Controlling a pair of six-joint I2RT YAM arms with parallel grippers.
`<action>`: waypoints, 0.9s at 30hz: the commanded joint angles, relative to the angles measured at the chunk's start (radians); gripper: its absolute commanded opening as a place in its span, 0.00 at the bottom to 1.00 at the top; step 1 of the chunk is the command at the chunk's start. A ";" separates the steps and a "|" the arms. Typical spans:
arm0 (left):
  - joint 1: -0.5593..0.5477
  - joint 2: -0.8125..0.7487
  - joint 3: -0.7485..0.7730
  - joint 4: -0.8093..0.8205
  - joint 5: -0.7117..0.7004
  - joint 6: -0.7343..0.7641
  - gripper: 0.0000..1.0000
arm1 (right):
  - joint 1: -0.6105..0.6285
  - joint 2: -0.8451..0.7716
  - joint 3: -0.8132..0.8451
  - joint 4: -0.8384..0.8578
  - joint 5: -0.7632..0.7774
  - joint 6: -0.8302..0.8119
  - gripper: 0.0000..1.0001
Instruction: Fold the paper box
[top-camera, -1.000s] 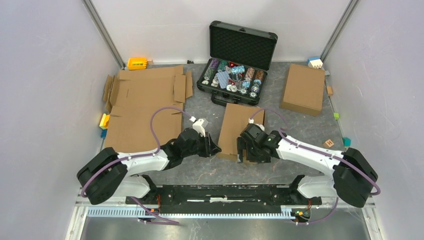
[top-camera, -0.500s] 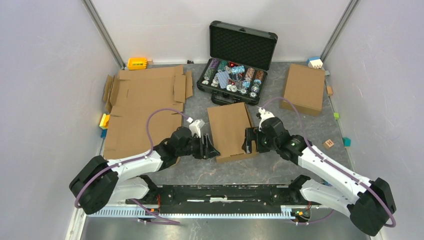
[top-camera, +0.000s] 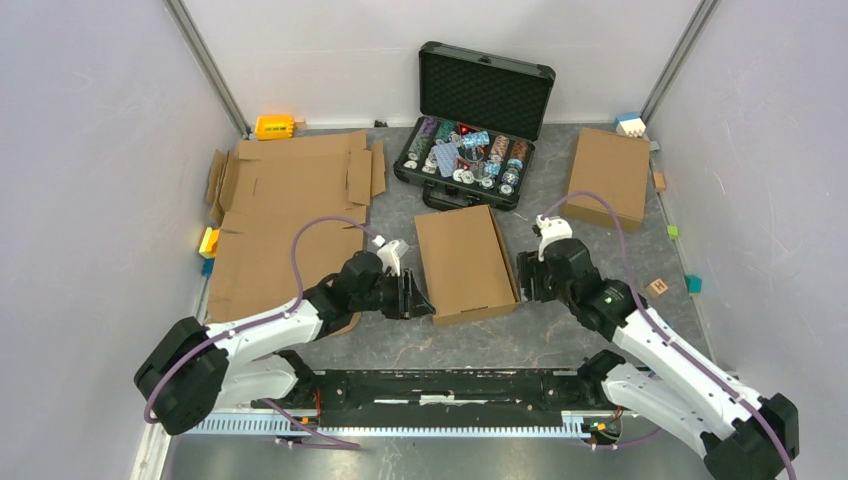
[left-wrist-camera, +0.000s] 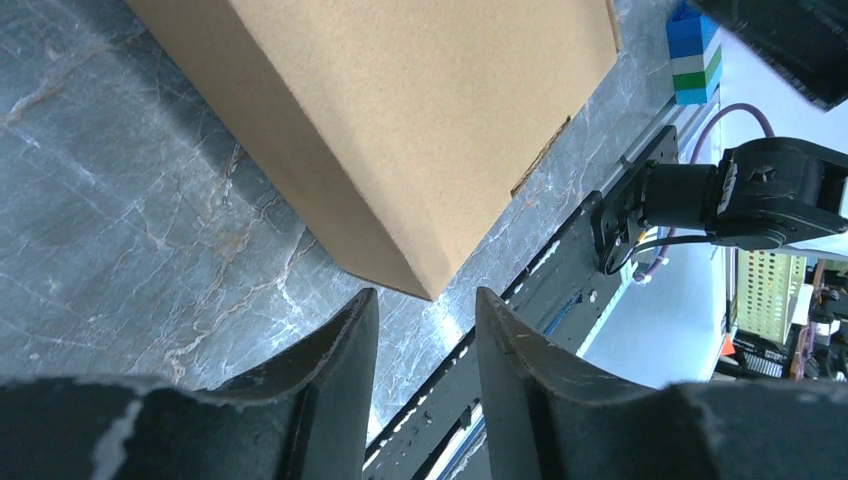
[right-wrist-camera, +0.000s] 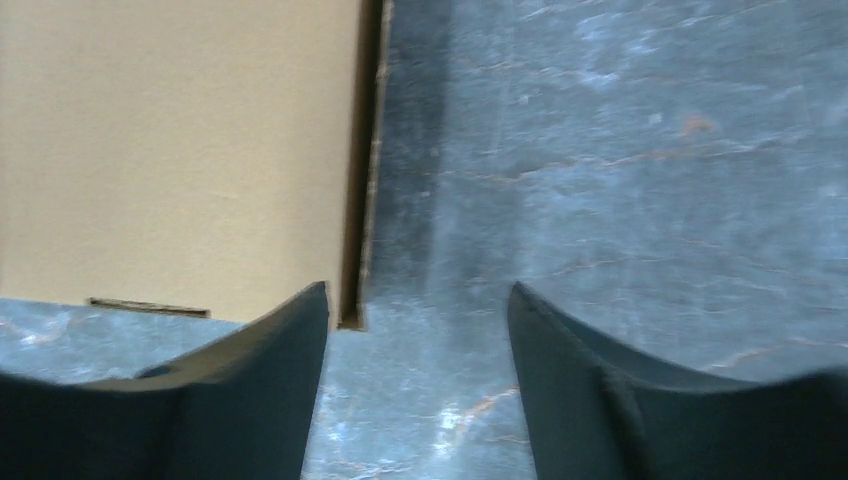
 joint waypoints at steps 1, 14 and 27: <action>0.005 -0.012 0.011 -0.005 -0.011 0.018 0.44 | -0.004 -0.055 -0.011 -0.043 0.208 -0.019 0.59; 0.000 0.033 -0.040 0.066 -0.031 -0.015 0.02 | -0.005 0.101 -0.107 0.088 0.131 0.035 0.00; -0.021 0.252 0.045 0.200 0.024 -0.012 0.02 | 0.135 0.269 -0.085 0.287 -0.185 0.047 0.00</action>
